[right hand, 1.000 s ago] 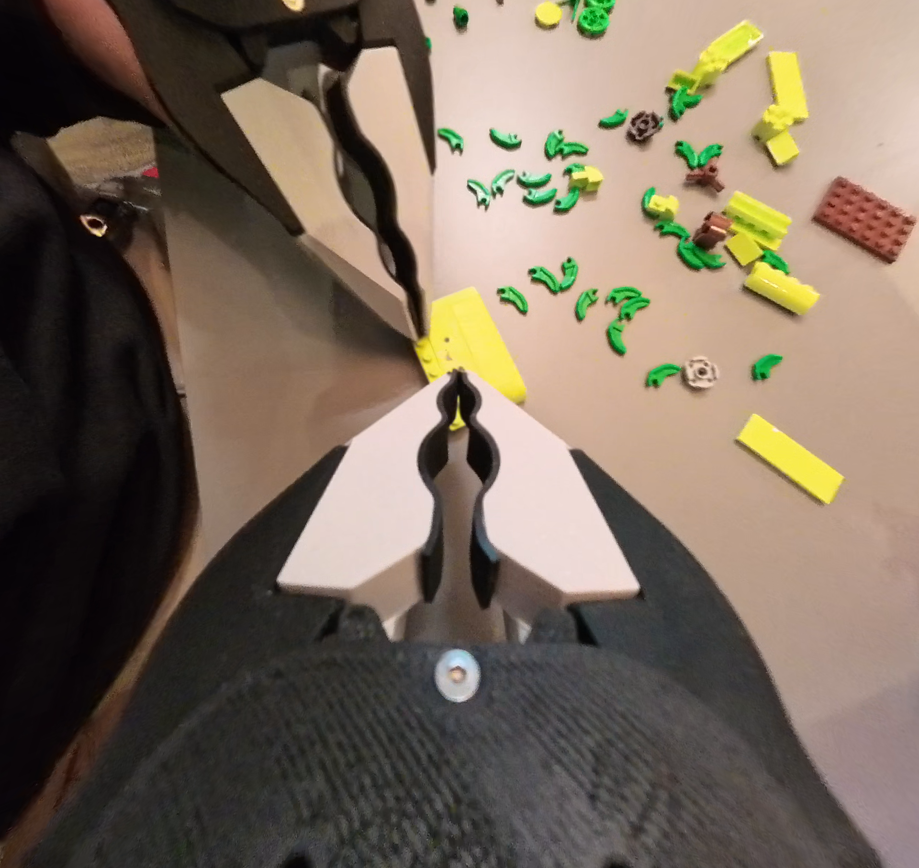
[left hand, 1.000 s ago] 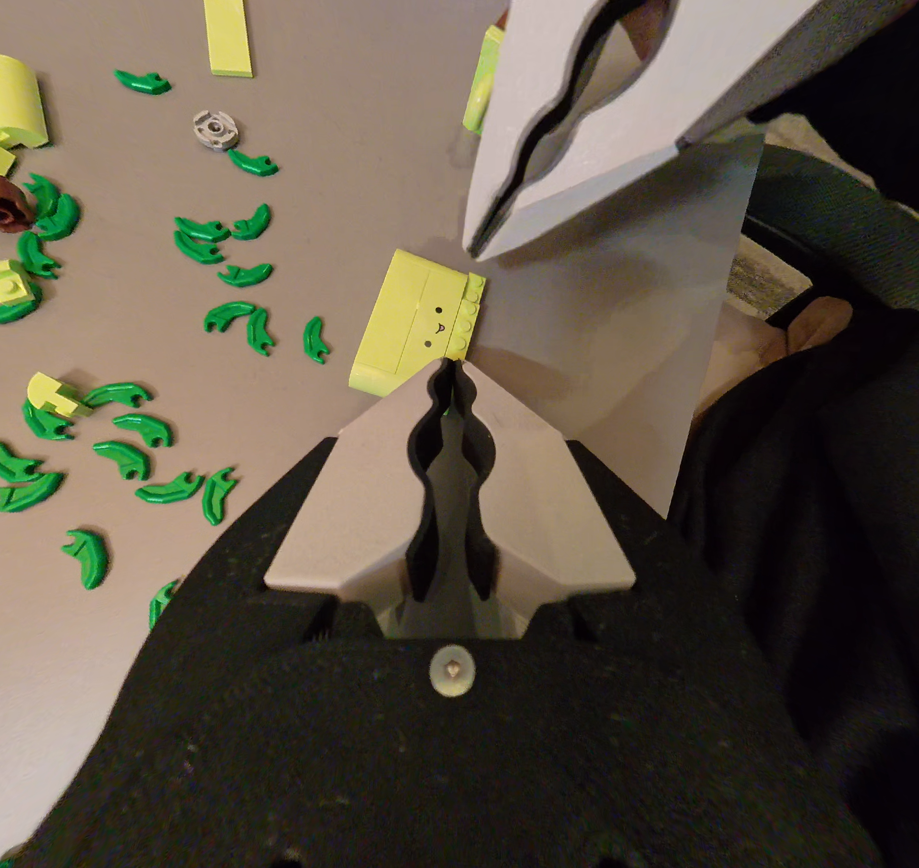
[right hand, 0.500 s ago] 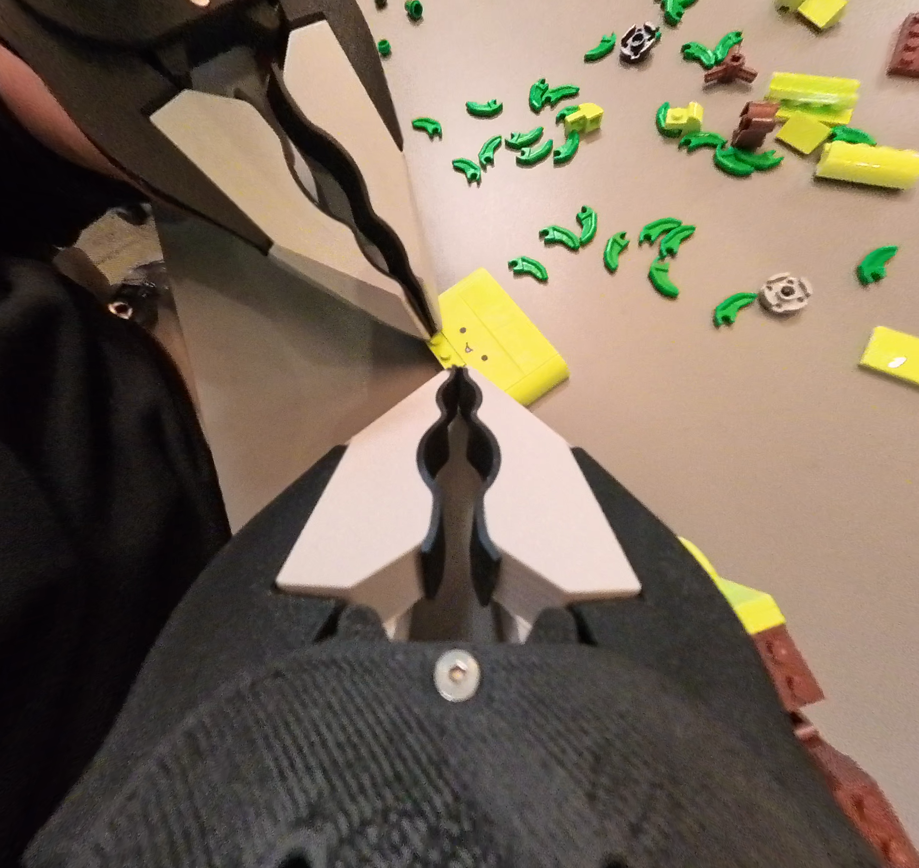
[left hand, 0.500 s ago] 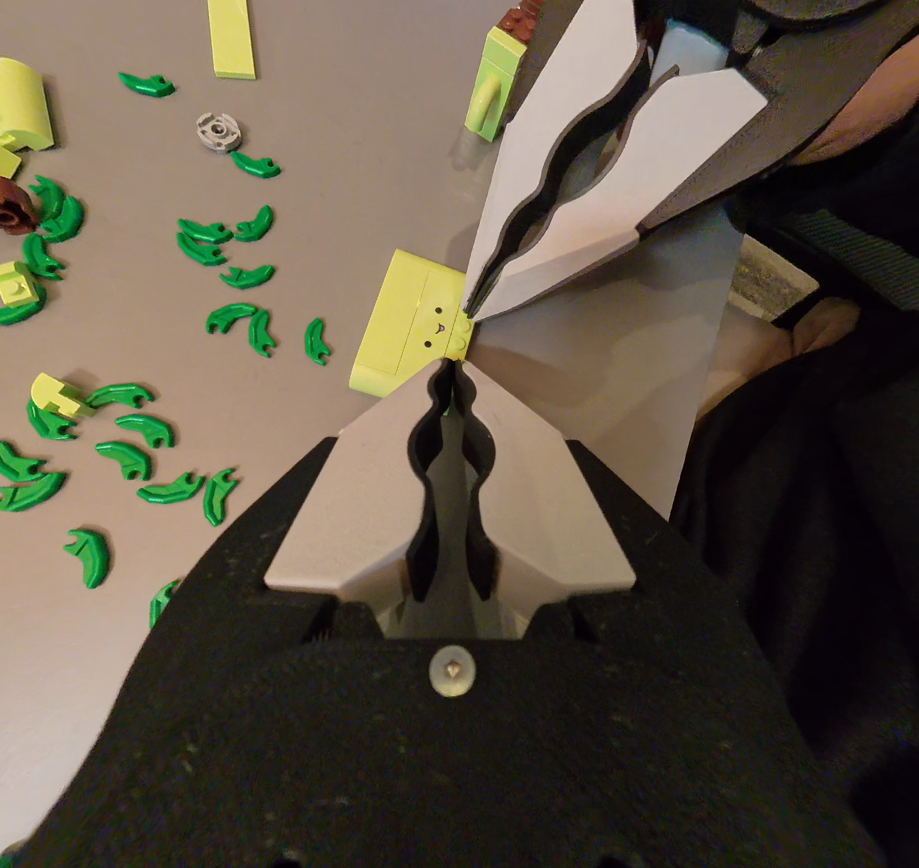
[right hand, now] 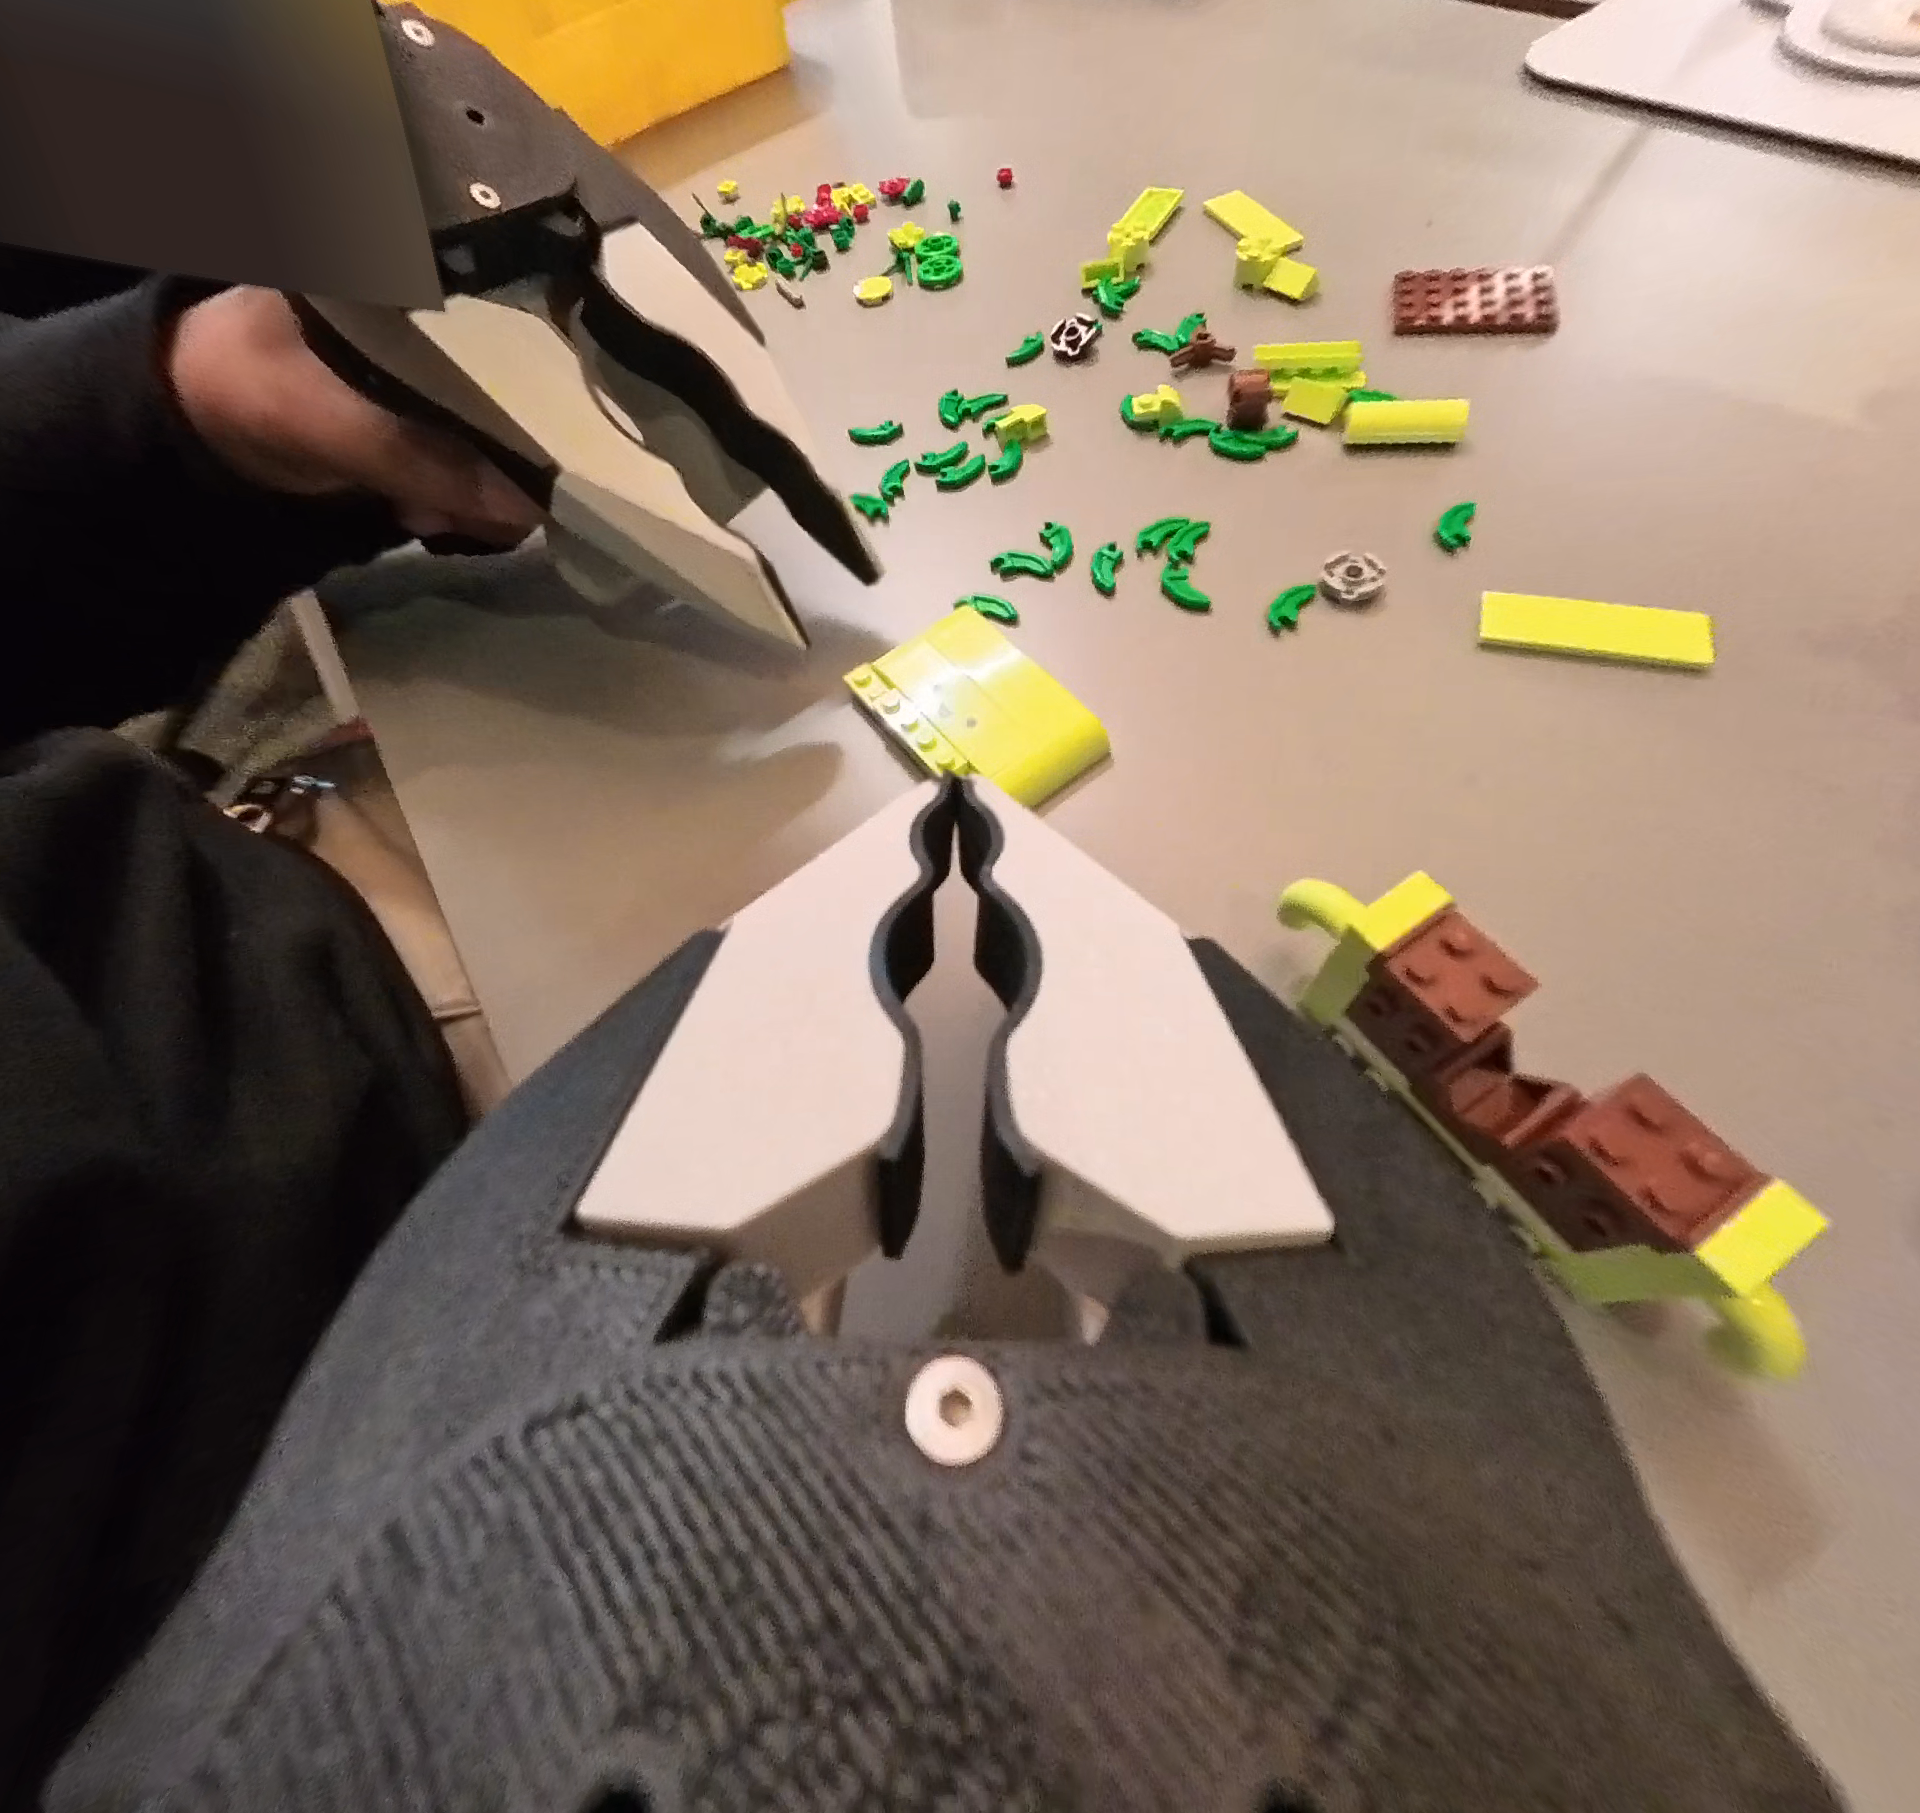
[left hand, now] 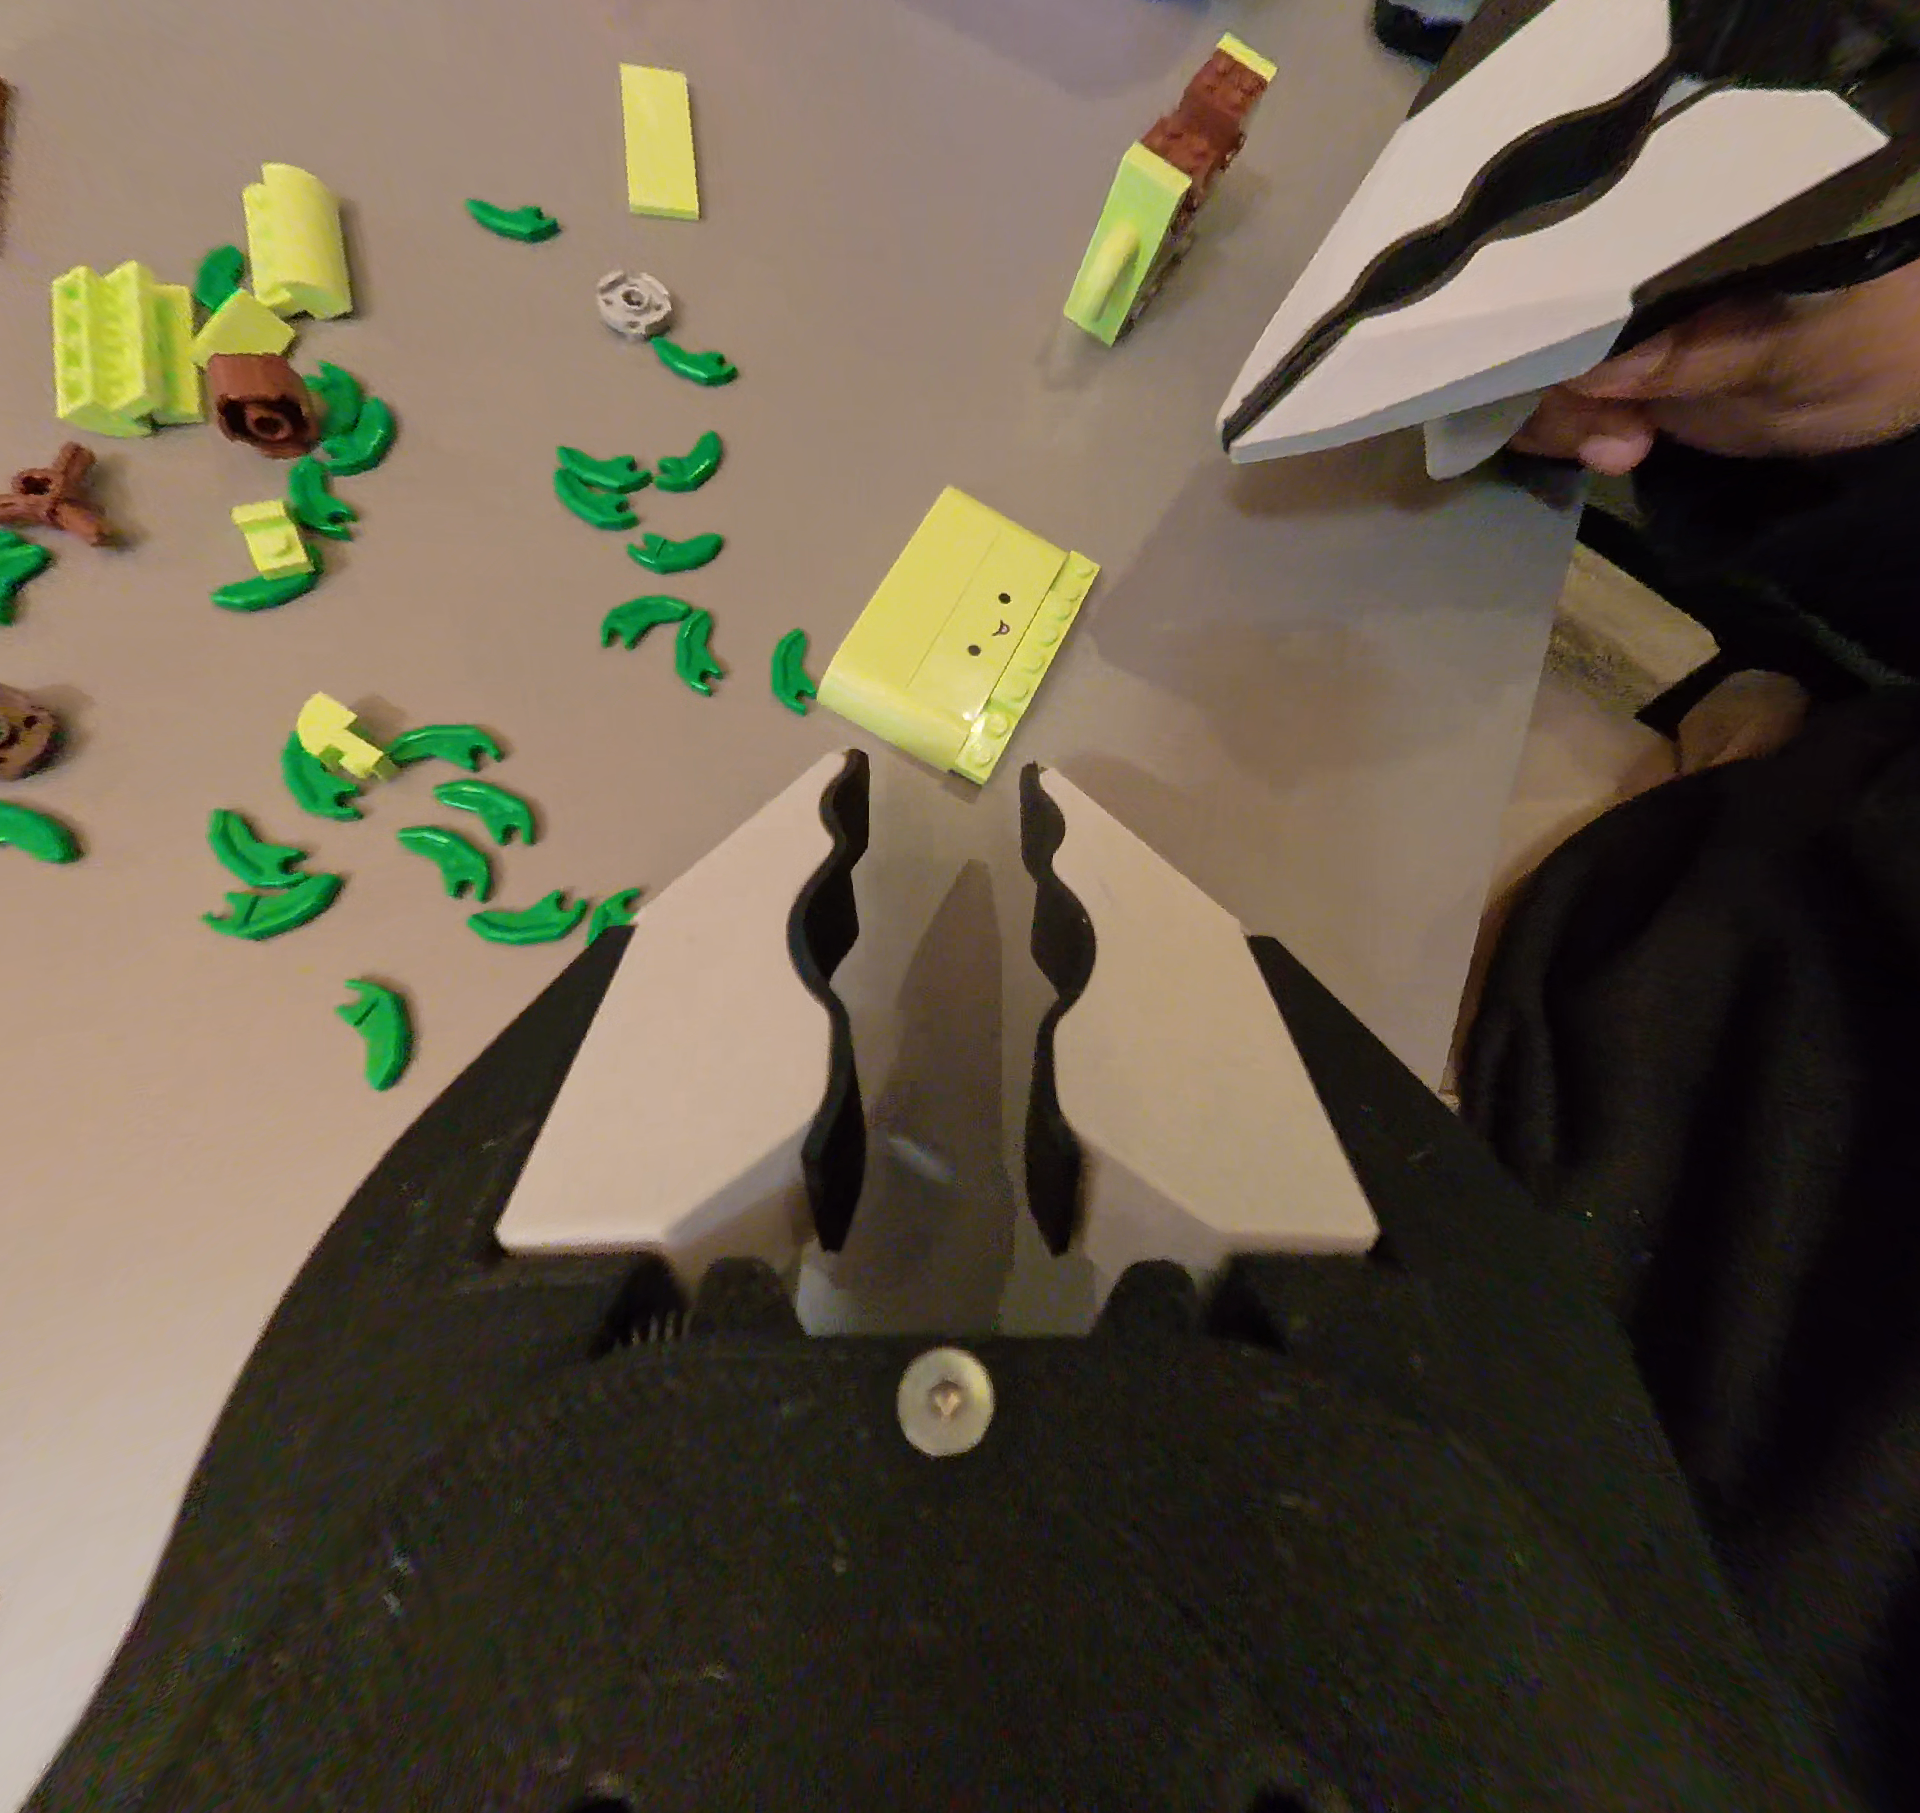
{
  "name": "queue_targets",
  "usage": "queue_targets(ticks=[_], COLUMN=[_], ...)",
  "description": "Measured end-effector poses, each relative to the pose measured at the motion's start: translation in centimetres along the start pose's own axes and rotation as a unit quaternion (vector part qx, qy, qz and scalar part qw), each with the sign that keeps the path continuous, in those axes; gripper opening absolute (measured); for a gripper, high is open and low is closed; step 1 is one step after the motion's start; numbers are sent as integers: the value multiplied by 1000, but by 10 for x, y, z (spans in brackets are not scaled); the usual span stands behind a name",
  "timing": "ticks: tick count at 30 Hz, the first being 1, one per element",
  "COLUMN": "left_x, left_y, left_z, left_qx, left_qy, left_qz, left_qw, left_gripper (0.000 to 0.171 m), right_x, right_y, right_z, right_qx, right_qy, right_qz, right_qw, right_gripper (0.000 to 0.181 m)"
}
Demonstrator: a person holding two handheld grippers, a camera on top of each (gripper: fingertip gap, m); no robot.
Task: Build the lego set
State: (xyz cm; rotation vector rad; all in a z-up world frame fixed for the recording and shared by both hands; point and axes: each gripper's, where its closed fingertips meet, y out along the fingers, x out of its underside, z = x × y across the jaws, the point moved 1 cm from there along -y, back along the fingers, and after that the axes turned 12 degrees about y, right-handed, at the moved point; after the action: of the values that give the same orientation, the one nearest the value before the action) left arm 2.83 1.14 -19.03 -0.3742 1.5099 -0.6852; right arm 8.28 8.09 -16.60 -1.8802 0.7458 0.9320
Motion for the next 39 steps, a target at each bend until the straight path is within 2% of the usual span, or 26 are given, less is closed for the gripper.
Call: queue_targets(ticks=[3, 8, 16, 20, 24, 27, 33, 39], left_x=[2, 0, 0, 2, 5, 6, 6, 6], left_y=[8, 14, 15, 17, 19, 20, 20, 21], left_z=[3, 3, 2, 1, 1, 2, 3, 4], left_qx=[-10, -32, -21, -30, -61, -79, -78, -87], left_qy=[20, 48, 37, 42, 77, 102, 104, 119], left_qz=[-12, -16, -15, -26, -47, -54, -55, -57], left_qw=[1000, 998, 999, 998, 994, 990, 990, 987], left_gripper=[27, 27, 29, 34, 34, 35, 34, 32], right_x=[0, 9, -7, 12, 0, 12, -11, -9], right_y=[7, 23, 35, 47, 40, 44, 21, 21], right_z=[0, 0, -6, -5, -12, -7, -18, -20], right_qx=[21, 22, -10, -13, -3, 4, -25, -27], right_qy=[-32, -69, -112, -113, -160, -146, -152, -162], right_qz=[-4, -54, -29, -103, -45, -92, 17, 10], right_qw=[999, 996, 993, 988, 986, 985, 988, 986], right_gripper=[0, 0, 0, 0, 0, 0, 0, 0])
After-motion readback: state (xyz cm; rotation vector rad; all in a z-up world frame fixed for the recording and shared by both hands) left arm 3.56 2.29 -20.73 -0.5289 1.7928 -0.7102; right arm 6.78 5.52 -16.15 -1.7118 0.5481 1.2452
